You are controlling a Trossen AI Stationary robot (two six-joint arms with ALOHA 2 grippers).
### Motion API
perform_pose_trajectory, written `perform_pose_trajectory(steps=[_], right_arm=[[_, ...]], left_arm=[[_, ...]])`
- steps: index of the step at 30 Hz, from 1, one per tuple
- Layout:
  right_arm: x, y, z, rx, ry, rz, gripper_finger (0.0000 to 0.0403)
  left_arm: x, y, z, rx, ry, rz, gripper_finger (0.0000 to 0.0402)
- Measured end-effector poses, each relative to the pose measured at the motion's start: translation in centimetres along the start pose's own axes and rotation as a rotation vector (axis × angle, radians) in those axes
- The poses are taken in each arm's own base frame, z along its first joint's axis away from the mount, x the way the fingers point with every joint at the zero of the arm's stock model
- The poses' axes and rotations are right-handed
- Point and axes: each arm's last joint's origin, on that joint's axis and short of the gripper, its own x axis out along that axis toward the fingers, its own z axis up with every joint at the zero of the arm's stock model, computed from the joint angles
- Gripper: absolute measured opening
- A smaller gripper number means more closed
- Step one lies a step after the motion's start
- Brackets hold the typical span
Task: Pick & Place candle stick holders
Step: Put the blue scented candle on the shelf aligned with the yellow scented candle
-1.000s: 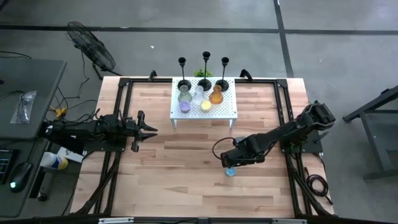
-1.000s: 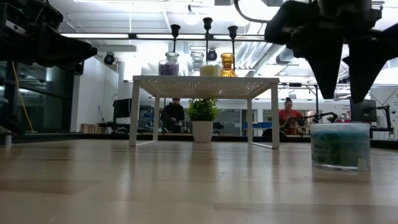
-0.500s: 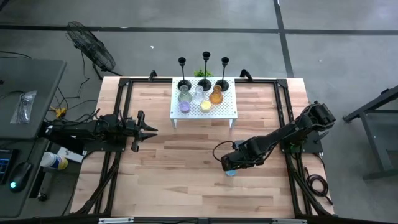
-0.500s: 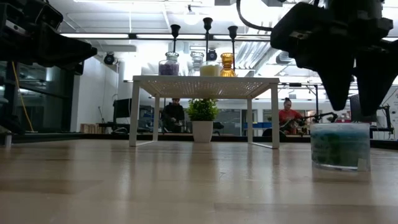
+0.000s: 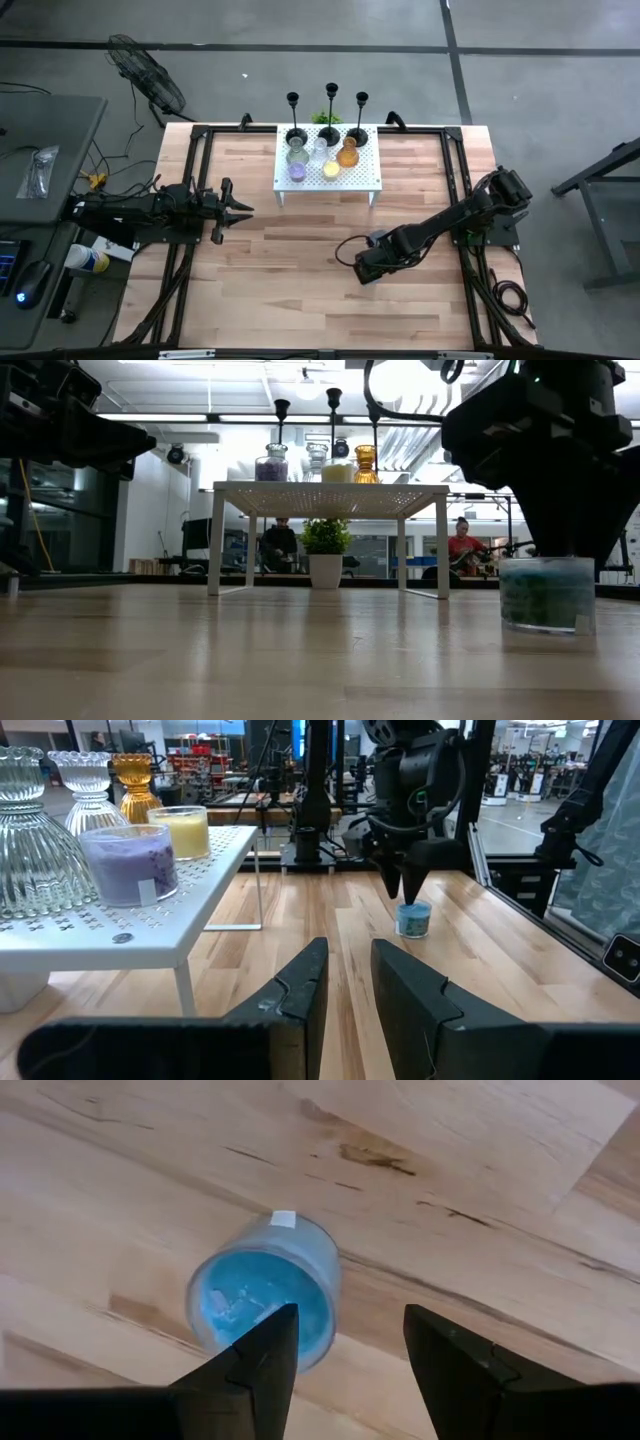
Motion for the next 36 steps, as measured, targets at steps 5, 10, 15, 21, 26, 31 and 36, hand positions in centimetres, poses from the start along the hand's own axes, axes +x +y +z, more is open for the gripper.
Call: perform_pose_trajectory(steps=[5, 10, 15, 21, 26, 31, 36], right_arm=[[-0.01, -0.03, 0.02, -0.011, -0.007, -0.004, 0.0176], [-0.01, -0.04, 0.02, -0.014, -0.007, -0.005, 0.0155], [-0.01, -0.05, 0.04, -0.014, -0.009, -0.005, 0.0113], [-0.02, -0.05, 0.1, -0.012, -0.007, -0.005, 0.007], [-0.03, -0.04, 0.1, -0.012, -0.007, -0.004, 0.0046], [-0.03, -0.04, 0.1, -0.012, -0.007, -0.004, 0.0028], [-0.04, -0.04, 0.1, -0.012, -0.006, -0.004, 0.0006]], left_arm=[[0.0, 0.0, 0.0, 0.0, 0.0, 0.0, 0.0077], [0.0, 0.0, 0.0, 0.0, 0.0, 0.0, 0.0077], [0.0, 0.0, 0.0, 0.0, 0.0, 0.0, 0.0077], [0.0, 0.0, 0.0, 0.0, 0.0, 0.0, 0.0077], [0.0, 0.0, 0.0, 0.0, 0.0, 0.0, 0.0077], [0.0, 0.0, 0.0, 0.0, 0.0, 0.0, 0.0077], [0.0, 0.0, 0.0, 0.0, 0.0, 0.0, 0.0077]])
